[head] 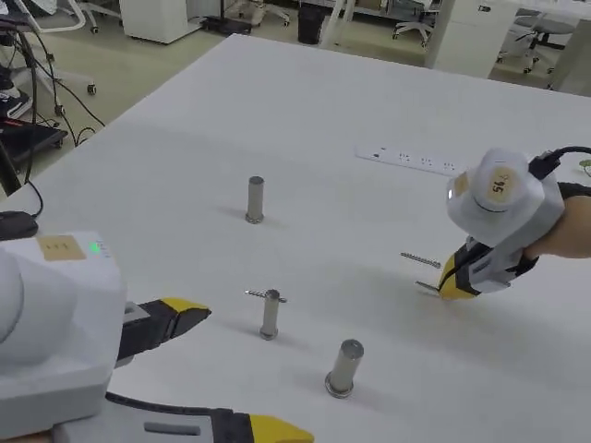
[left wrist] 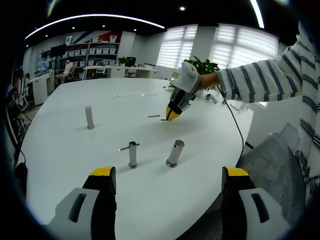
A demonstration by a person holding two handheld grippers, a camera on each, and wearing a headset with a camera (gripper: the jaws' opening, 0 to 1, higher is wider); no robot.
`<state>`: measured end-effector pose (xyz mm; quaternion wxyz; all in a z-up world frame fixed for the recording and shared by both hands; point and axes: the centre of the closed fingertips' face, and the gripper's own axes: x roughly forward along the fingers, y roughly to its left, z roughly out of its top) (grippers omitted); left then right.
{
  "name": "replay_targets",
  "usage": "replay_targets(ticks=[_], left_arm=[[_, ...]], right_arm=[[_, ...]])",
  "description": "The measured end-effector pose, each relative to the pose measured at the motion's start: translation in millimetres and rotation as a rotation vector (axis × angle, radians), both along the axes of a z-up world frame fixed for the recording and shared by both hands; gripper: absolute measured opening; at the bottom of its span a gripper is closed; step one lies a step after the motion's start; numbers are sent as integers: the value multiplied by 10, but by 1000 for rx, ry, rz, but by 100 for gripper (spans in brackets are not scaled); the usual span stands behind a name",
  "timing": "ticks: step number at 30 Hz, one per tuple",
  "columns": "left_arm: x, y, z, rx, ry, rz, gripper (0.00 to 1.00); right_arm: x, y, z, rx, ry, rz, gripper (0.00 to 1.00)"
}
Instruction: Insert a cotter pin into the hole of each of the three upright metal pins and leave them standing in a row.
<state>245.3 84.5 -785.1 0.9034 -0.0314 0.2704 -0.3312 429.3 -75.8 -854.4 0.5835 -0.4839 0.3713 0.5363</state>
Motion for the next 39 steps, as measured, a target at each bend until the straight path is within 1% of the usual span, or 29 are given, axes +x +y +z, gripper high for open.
replay_targets(ticks=[3,4,5,7,9,12,13,14,18,24,27,30,32,33,35,39], left_arm=[[9,3,22,-4,-5,5,88],[10,4,28,-4,-7,4,87],[11,4,37,-4,-10,4,87],[10,2,46,-6,-11,2,87],[13,5,51,-6,-11,2,86],[37,16,74,-13,-26,15,86],[39,16,77,-15,-26,17,86],[35,11,77,-19,-21,16,86],[29,0,70,-11,-20,5,85],[47,-4,88,-16,-18,4,83],[70,5,107,-17,-22,3,82],[93,13,124,-28,-17,5,79],[113,18,135,-31,-23,4,78],[121,18,143,-32,-27,2,78],[140,20,156,-35,-32,0,77],[177,11,175,-38,-37,-9,75]], right_arm=[[13,13,93,38,-25,-14,1],[31,18,97,46,-33,-13,1],[21,16,135,59,-48,-15,1],[-12,11,192,73,-74,-7,1],[-53,17,271,98,-117,5,1],[-139,21,380,132,-174,20,1],[-166,20,403,140,-181,19,1],[-195,31,447,159,-202,17,1],[-333,47,538,200,-225,9,1],[-537,50,632,229,-256,25,2],[-614,82,700,250,-270,32,2],[-681,120,762,270,-286,30,2],[-719,148,793,283,-313,36,2],[-761,163,797,287,-316,40,2],[-791,187,823,297,-338,42,2],[-876,250,880,329,-354,29,2]])
